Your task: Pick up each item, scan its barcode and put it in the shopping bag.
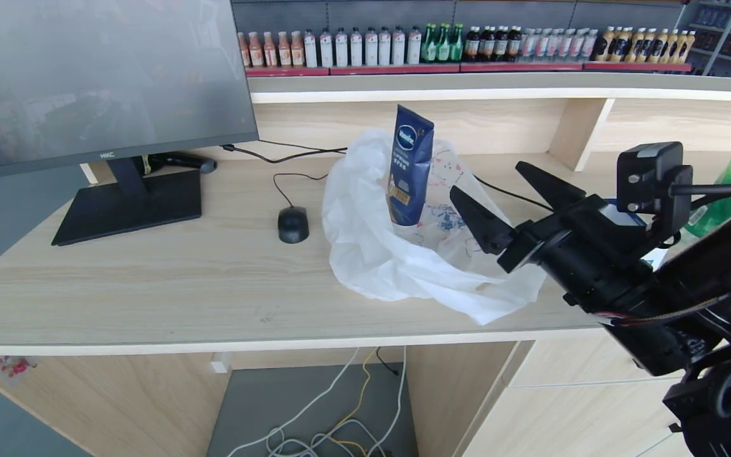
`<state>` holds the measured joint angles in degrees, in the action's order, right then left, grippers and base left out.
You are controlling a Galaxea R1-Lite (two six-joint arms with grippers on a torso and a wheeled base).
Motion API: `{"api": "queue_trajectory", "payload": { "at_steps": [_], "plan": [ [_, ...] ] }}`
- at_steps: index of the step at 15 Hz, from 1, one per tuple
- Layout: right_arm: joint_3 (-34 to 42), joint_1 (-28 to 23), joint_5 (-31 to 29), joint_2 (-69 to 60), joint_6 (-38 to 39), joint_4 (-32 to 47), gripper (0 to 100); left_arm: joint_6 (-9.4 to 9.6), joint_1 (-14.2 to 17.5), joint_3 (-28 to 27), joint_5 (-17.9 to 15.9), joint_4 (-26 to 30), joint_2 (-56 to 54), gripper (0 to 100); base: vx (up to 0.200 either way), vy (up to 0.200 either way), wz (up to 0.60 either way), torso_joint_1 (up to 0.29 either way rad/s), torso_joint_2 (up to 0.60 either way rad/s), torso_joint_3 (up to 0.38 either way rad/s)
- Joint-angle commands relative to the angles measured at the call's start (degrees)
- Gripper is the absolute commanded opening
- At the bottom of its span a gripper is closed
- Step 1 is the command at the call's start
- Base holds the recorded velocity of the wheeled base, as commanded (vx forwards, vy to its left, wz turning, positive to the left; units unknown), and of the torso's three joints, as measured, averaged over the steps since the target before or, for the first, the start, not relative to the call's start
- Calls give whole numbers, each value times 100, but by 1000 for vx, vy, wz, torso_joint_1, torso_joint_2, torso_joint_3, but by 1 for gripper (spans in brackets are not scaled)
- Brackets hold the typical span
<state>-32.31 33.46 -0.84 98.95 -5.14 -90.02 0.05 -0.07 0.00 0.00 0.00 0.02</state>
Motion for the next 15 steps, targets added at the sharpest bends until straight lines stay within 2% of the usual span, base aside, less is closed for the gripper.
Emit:
{"api": "queue_trajectory", "payload": {
  "at_steps": [1, 4, 7, 12, 15],
  "plan": [
    [225, -24, -4, -324, 5, 2, 100, 21, -1, 0, 0, 0, -2, 100, 0, 0, 0, 0, 0, 0],
    [515, -24, -4, -412, 5, 2, 100, 21, -1, 0, 0, 0, -2, 100, 0, 0, 0, 0, 0, 0],
    [488, -33, -4, -412, 5, 2, 100, -5, -1, 0, 0, 0, -2, 100, -200, 0, 0, 9, 4, -1],
    [515, -24, -4, -517, 5, 2, 100, 13, -1, 0, 0, 9, -2, 100, 0, 0, 0, 0, 0, 0],
    [532, -24, -4, -517, 5, 2, 100, 13, -1, 0, 0, 9, -2, 100, 0, -200, 0, 14, 6, -2]
  ]
}}
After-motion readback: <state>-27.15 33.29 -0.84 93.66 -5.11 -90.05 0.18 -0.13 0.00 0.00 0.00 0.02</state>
